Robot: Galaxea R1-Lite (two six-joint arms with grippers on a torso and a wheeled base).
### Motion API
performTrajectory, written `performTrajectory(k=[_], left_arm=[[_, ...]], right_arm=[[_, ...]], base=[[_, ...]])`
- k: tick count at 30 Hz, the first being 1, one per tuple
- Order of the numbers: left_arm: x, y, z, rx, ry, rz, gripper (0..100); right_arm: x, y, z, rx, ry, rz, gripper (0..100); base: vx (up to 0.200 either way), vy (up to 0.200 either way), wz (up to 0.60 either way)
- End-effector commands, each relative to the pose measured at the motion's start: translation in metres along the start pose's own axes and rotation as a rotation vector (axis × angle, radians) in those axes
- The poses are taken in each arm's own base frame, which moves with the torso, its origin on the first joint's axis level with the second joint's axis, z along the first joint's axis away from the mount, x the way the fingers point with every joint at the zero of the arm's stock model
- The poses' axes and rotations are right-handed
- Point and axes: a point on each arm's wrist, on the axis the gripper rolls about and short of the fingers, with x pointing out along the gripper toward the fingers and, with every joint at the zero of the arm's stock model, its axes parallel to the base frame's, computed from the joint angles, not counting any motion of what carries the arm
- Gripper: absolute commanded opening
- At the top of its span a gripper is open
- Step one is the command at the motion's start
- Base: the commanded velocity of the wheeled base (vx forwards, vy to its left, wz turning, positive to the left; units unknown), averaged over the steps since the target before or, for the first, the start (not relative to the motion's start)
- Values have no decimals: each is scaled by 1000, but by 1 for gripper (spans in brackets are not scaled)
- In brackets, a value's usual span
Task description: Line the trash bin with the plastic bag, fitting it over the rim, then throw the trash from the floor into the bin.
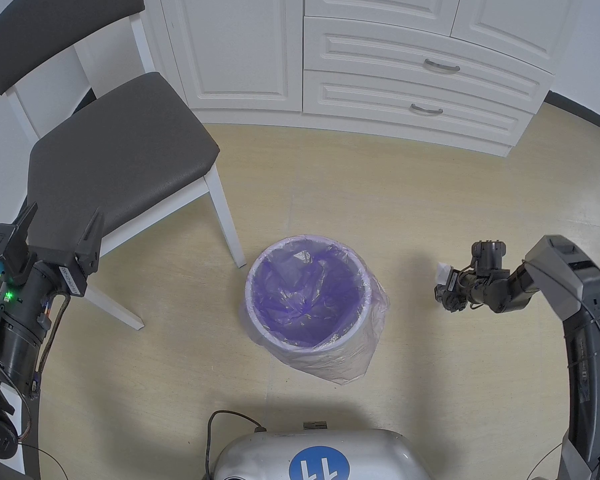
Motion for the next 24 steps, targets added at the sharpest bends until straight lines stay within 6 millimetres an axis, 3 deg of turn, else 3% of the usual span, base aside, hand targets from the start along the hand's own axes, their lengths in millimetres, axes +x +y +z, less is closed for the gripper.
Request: performTrajectory(k=[1, 2, 6, 9, 10, 12, 14, 15, 19, 24], left_arm=[[0, 1, 2, -2, -8, 3, 100], [0, 1, 2, -3, -11, 4, 100], [-1, 1, 2, -3, -11, 4, 100], [-3, 3, 6, -6, -27, 9, 100], [-3, 3, 6, -7, -28, 9, 100], [-5, 5, 8, 11, -39, 13, 100], [-5, 5, 10, 13, -46, 13, 100], [-6, 6, 12, 18, -52, 13, 100], [-1, 7, 19, -7, -80, 27, 100], [4, 9, 31, -179, -127, 31, 100]], right_arm=[[-121, 29, 64, -169, -102, 71, 0], [-154, 36, 72, -212, -129, 92, 0], [-213, 54, 73, -286, -166, 152, 0], [-251, 69, 70, -355, -203, 205, 0], [-253, 69, 70, -357, -206, 209, 0], [-283, 82, 64, -398, -235, 267, 0], [-291, 86, 62, -406, -241, 286, 0], [-309, 94, 56, -421, -256, 339, 0], [-325, 112, 43, -442, -285, 428, 0], [-321, 138, 17, -472, -251, 466, 0]], base=[[0, 0, 0], [0, 0, 0], [0, 0, 0], [0, 0, 0], [0, 0, 0], [0, 0, 0], [0, 0, 0], [0, 0, 0], [0, 0, 0], [0, 0, 0]])
